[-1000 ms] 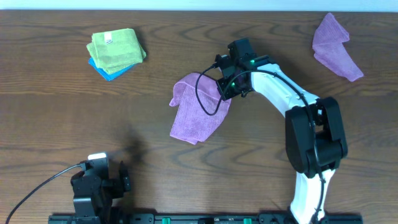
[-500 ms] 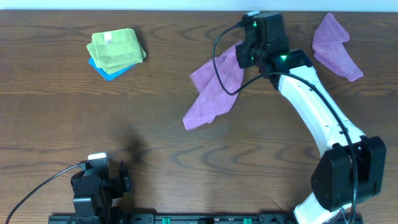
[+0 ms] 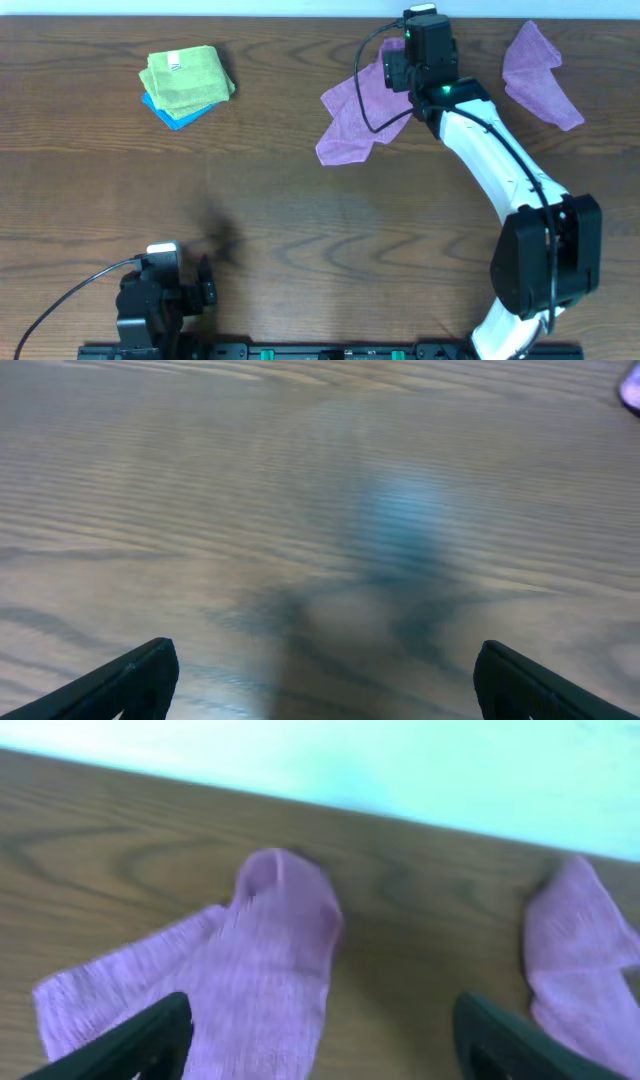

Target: Fold the cloth

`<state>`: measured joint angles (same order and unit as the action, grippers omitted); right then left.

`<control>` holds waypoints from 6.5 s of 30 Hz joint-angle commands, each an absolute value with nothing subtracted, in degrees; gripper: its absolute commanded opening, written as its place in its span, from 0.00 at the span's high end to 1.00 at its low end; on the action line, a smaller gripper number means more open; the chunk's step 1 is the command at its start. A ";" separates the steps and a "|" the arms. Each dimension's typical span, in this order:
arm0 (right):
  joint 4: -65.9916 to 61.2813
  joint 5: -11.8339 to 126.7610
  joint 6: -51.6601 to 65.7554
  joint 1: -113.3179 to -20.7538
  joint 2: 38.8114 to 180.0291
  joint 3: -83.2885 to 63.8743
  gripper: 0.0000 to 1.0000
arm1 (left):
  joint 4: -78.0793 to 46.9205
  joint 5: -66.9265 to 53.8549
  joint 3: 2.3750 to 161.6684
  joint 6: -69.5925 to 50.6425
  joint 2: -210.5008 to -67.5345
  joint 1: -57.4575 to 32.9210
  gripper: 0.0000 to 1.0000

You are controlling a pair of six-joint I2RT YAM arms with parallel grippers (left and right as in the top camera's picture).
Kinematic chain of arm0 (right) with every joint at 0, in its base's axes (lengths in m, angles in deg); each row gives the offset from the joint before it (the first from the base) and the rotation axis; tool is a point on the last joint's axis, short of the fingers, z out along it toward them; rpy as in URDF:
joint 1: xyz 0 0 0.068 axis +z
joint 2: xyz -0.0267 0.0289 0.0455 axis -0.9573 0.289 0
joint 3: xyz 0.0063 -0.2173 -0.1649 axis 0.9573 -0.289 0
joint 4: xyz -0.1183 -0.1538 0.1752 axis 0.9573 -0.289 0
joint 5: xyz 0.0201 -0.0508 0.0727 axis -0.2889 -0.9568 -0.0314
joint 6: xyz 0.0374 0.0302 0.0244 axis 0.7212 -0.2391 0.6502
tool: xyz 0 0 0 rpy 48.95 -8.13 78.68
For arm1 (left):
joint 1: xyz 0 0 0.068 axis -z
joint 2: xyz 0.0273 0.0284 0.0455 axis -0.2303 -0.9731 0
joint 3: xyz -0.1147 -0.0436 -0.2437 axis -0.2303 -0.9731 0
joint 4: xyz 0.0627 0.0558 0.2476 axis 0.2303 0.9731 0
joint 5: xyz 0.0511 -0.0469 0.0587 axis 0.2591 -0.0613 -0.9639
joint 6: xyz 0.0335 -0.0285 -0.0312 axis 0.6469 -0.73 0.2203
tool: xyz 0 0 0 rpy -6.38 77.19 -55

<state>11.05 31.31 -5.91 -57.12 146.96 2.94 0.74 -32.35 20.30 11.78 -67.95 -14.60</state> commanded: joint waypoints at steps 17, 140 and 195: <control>5.81 68.45 21.60 -71.72 147.18 -6.05 0.28 | -1.62 -22.27 19.55 9.81 -67.58 -14.57 0.05; -3.02 70.61 9.01 -55.13 158.63 10.06 0.48 | -28.68 -0.09 48.69 -18.08 -132.62 -14.36 0.05; 5.44 73.67 16.49 -50.65 166.91 10.06 0.59 | -28.66 -1.55 48.69 -18.08 -132.62 -14.38 0.05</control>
<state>5.00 73.01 15.59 -51.53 165.76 9.58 -28.77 -0.46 47.66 -18.23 -132.54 -14.60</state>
